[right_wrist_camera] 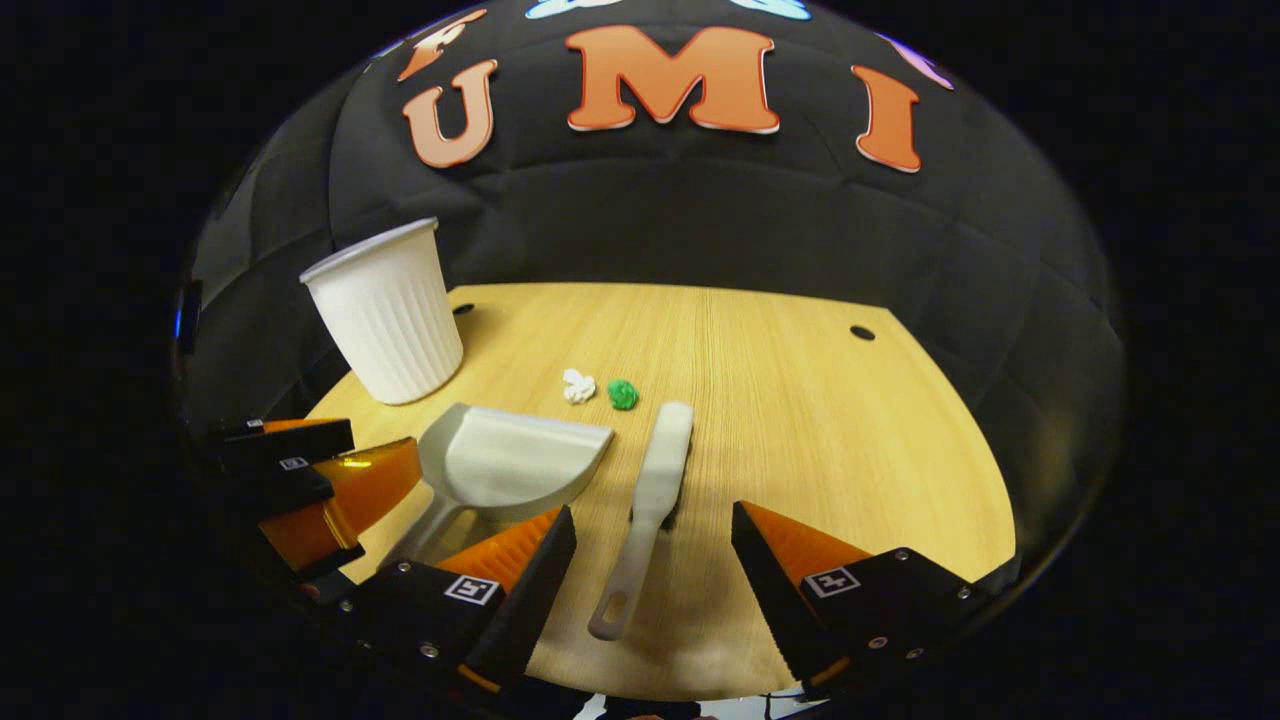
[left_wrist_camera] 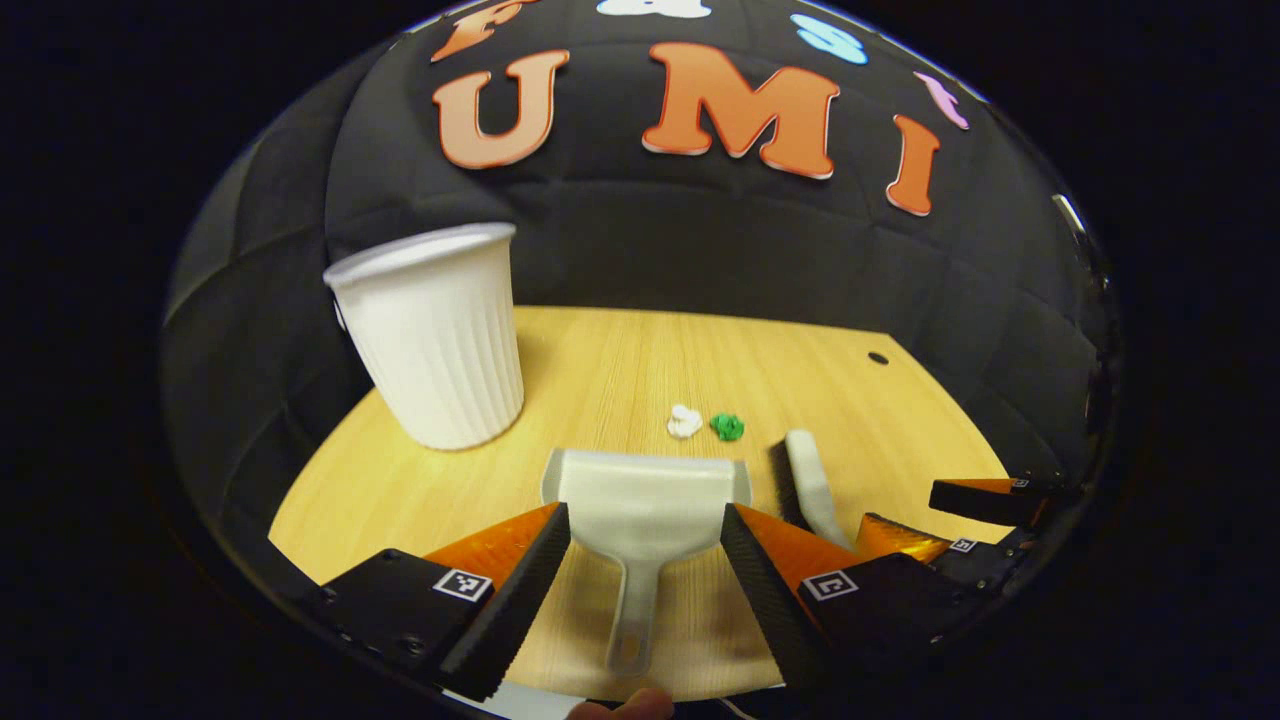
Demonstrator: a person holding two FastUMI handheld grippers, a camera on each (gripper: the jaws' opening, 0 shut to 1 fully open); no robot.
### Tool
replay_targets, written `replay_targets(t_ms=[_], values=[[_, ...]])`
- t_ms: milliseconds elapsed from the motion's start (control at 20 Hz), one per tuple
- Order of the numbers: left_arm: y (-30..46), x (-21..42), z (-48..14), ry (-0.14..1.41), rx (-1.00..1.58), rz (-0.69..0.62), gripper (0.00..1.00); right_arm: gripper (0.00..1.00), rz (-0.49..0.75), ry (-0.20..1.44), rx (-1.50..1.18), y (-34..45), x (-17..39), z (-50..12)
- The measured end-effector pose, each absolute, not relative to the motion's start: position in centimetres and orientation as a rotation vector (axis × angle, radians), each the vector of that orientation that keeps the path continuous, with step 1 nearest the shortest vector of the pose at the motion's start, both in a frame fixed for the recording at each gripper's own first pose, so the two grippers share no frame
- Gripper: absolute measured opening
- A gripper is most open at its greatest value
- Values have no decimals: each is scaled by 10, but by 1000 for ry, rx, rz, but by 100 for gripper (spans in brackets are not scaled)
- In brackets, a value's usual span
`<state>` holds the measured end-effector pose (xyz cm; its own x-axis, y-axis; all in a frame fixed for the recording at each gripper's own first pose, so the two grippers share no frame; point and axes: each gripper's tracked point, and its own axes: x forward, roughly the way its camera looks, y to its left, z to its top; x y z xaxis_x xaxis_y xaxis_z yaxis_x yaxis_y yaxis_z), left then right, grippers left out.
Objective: Pick up the small broom and dustpan from the desktop, sweep the trash into the dustpan with the broom, and then empty the trash into the garbage bin.
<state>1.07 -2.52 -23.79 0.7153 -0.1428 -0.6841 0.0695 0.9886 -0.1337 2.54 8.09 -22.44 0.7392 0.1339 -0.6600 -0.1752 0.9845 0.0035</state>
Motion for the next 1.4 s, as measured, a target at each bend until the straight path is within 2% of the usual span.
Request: replay_targets(t_ms=[100, 350, 750, 1050, 1150, 1200, 1250, 1350, 1400], values=[[-21, -2, -270, 883, -101, -121, 100, 95, 156, 789, -47, 83, 28, -245], [-22, -18, -313, 1057, -126, -136, 99, 95, 126, 889, -55, 80, 34, -268], [-25, -22, -321, 1269, -95, -169, 99, 95, 121, 1047, -74, 83, 36, -298], [-25, -12, -322, 1338, -52, -208, 99, 92, 102, 1145, -50, 85, 42, -310], [-27, -10, -320, 1367, -58, -224, 87, 86, 88, 1170, -55, 83, 45, -313], [-27, -10, -320, 1381, -59, -230, 79, 78, 84, 1179, -51, 82, 47, -316], [-27, -10, -319, 1396, -60, -236, 76, 75, 79, 1189, -50, 82, 48, -319], [-25, -12, -321, 1422, -63, -230, 69, 61, 72, 1203, -45, 82, 52, -324], [-25, -12, -322, 1436, -70, -223, 54, 59, 65, 1212, -44, 82, 53, -326]])
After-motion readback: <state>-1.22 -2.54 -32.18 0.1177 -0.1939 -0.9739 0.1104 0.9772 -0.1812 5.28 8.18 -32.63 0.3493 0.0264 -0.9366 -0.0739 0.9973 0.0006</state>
